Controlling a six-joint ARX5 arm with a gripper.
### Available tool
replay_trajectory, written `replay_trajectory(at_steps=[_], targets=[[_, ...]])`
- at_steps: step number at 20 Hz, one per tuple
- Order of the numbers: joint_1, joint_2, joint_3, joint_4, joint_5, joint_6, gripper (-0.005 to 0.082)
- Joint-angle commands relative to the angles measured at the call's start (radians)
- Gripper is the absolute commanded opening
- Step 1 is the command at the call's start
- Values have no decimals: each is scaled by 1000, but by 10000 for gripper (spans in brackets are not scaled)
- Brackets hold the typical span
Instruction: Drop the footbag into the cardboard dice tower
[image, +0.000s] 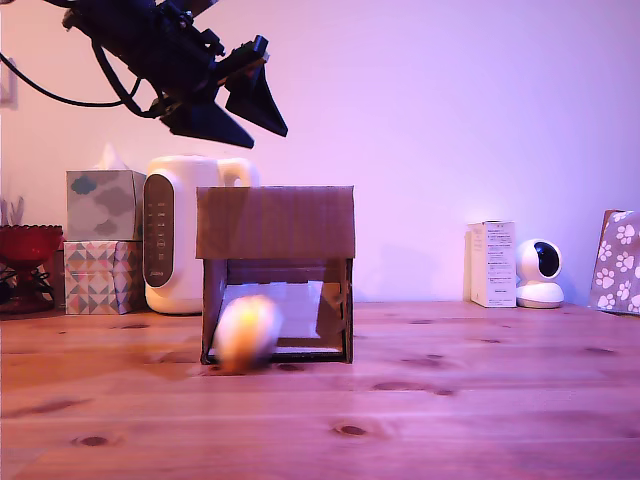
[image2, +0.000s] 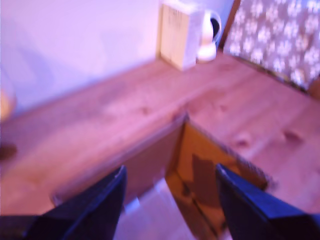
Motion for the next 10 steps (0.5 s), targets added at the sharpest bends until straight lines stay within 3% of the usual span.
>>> replay_trajectory(at_steps=[1, 4, 7, 10], targets=[[1, -45, 4, -45, 4, 6, 404], [1, -104, 3, -169, 28, 6, 15], [1, -143, 2, -268, 53, 35, -24], [1, -179, -59, -246, 84, 42, -24]])
